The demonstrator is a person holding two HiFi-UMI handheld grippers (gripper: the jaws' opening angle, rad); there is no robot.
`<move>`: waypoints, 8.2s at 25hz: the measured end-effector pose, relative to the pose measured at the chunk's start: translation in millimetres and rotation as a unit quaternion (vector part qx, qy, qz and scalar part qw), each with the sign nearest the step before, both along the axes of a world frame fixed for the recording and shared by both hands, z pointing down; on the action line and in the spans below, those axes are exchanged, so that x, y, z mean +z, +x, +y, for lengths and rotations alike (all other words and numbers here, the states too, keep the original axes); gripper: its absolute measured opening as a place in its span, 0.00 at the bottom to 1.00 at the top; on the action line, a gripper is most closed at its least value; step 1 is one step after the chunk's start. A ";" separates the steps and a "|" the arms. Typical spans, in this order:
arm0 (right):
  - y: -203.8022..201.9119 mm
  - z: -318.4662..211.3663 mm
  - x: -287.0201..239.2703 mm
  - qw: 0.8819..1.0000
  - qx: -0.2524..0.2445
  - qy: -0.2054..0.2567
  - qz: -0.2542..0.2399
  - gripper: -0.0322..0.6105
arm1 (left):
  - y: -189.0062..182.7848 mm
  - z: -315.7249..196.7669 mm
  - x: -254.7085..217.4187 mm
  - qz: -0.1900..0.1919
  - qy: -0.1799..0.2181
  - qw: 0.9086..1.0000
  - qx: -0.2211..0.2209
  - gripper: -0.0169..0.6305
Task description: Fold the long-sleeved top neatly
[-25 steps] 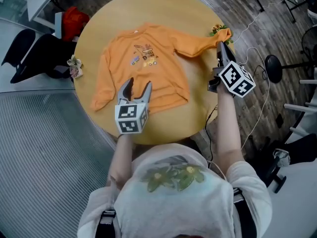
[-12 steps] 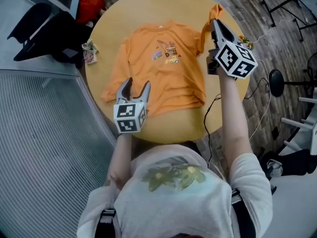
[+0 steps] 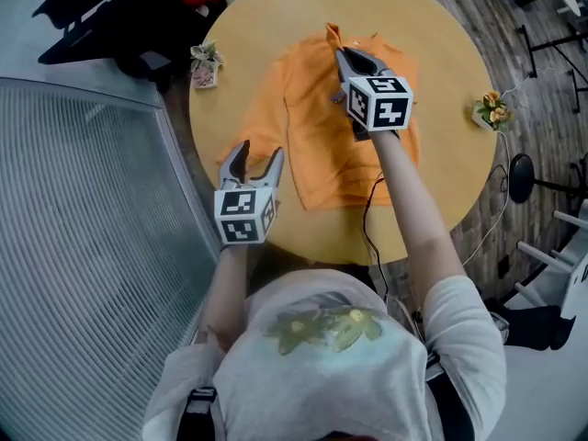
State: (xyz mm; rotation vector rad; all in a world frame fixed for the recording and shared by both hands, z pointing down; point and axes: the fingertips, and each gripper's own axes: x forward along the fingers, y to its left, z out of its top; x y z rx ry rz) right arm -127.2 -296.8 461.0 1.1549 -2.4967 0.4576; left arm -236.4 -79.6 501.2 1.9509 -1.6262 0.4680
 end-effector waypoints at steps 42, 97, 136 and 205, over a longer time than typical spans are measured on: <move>-15.7 184.2 98.8 0.985 -0.039 -0.167 0.013 0.23 | -87.7 3.5 110.3 0.061 -0.232 0.967 -0.090 0.37; 68.4 215.2 50.9 0.985 -0.061 -0.159 -0.023 0.23 | -99.1 61.3 26.5 0.114 -0.036 0.947 -0.298 0.11; 230.5 118.6 50.9 0.975 0.139 -0.156 -0.072 0.23 | 258.3 -236.6 -75.6 -0.023 0.101 0.972 0.209 0.11; 280.0 251.5 157.7 0.918 -0.104 -0.038 0.382 0.10 | 127.4 103.0 145.3 -0.197 -0.167 0.960 0.109 0.05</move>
